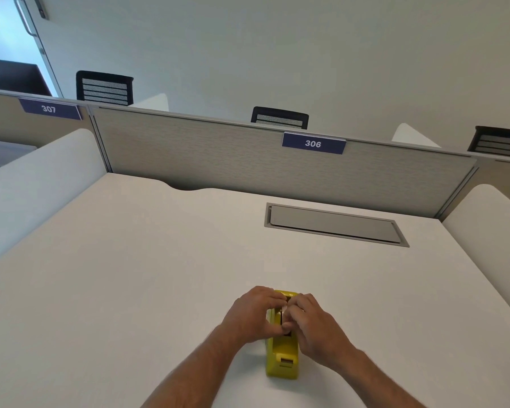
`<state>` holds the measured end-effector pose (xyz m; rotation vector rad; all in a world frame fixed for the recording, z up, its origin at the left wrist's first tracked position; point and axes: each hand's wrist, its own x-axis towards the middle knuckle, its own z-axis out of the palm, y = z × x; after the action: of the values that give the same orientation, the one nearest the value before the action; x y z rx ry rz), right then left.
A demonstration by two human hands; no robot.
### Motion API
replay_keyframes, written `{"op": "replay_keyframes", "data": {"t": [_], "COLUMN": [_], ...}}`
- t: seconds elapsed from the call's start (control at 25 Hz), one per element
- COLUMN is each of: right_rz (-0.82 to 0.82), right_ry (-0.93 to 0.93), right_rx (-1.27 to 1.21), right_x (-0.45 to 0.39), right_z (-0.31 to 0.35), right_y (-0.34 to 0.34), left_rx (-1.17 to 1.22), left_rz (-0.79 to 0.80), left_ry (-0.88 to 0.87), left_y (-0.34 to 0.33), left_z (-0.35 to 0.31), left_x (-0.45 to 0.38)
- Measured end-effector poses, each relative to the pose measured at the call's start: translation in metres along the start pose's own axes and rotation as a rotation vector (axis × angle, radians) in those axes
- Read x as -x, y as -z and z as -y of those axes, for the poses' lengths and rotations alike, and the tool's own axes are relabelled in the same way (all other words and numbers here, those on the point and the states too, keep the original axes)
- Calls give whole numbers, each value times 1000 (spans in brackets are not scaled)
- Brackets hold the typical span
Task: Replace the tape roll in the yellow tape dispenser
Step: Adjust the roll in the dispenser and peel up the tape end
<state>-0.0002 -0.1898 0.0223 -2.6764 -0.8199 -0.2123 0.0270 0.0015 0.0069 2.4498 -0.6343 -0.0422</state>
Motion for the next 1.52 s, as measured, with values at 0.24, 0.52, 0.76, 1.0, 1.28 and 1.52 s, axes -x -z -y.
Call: {"op": "replay_keyframes", "data": {"t": [0.24,0.52,0.76,1.0,1.28,1.52], "right_rz": [45,42,52,38,40,-18], "right_ry": [8,23,0,-47,-76,-133], "right_rx": [-6,-9,-29,-88,-125,-144], "right_x": [11,15,28,38,44,45], "right_z": [-6,-4,1,10,13,22], "right_y": [-4,0,-5,-7,-3,-6], "left_rx": [-60,-36,-102,-118,-36,-51], "left_rz": [38,54,79,66,-35,-71], "left_ry": [-47,-13,8,13,102,47], "left_y": [2,6,3,3,1,2], "left_z": [3,1,-2,-5,-9,-10], "left_x": [0,-1,-6,-7,-9,3]}}
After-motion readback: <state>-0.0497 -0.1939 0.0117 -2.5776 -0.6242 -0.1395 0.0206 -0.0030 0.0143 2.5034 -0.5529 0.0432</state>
